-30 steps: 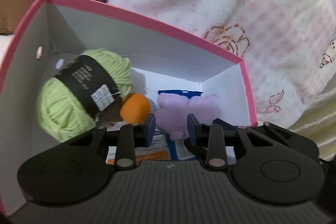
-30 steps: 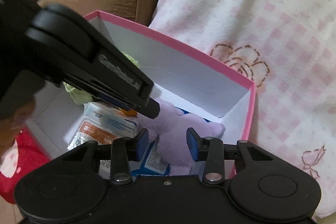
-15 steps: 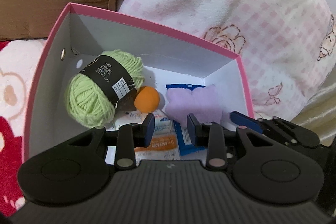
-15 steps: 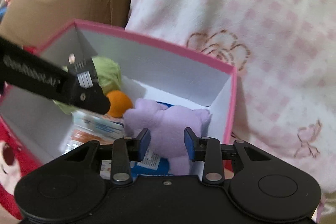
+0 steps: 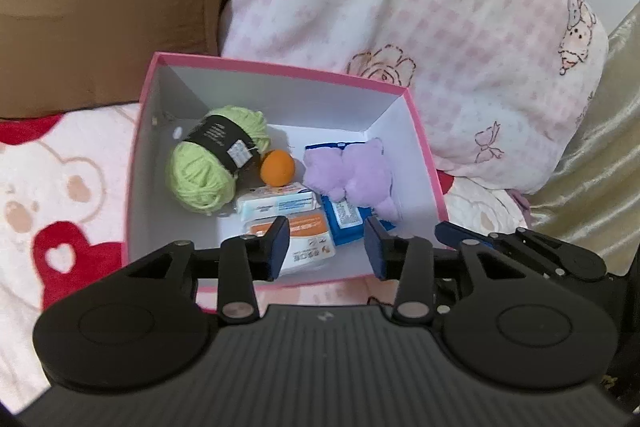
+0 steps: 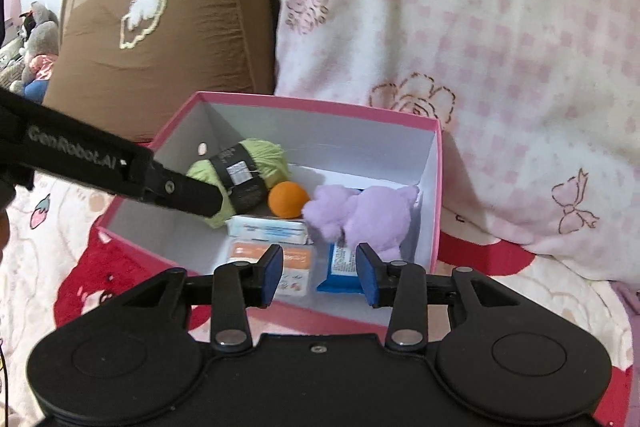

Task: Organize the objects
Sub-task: 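Withdraw the left tool up out of the pink box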

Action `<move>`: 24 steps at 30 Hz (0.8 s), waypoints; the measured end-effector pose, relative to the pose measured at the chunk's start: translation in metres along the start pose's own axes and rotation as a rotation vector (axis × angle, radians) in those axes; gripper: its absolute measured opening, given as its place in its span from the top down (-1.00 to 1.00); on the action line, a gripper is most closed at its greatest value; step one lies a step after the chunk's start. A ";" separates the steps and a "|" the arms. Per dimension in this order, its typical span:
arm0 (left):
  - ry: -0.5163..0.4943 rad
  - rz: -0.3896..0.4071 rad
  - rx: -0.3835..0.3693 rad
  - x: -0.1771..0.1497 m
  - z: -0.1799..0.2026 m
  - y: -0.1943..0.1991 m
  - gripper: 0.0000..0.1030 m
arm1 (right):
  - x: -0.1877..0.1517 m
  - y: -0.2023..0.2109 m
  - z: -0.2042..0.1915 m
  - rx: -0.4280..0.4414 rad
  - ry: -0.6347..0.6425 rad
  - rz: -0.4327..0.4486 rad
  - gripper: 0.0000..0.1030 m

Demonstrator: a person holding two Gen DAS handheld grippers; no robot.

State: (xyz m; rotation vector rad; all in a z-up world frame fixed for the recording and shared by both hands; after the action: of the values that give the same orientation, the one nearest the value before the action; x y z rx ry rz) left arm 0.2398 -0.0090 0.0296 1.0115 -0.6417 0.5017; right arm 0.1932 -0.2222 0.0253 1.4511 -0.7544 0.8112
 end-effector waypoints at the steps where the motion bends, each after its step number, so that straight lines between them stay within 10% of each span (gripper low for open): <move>1: -0.004 0.003 0.004 0.001 0.001 0.007 0.21 | 0.000 0.005 -0.003 0.001 0.002 0.001 0.12; 24: -0.061 0.015 0.050 -0.046 0.004 0.135 -0.07 | 0.000 0.121 -0.037 -0.003 -0.030 0.052 -0.20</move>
State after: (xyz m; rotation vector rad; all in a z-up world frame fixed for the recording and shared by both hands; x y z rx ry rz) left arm 0.1178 0.0439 0.0814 1.0727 -0.6941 0.5034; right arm 0.0893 -0.1894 0.0906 1.4482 -0.8189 0.8293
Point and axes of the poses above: each gripper's, at about its wrist camera, not at the fingertips, and y roughly against the way its jaws point, z to its right, x to its top, the point moved 2 cm from there along -y, roughly the way its jaws point, and after that the axes turned 12 degrees about z, right-handed, at the moved point
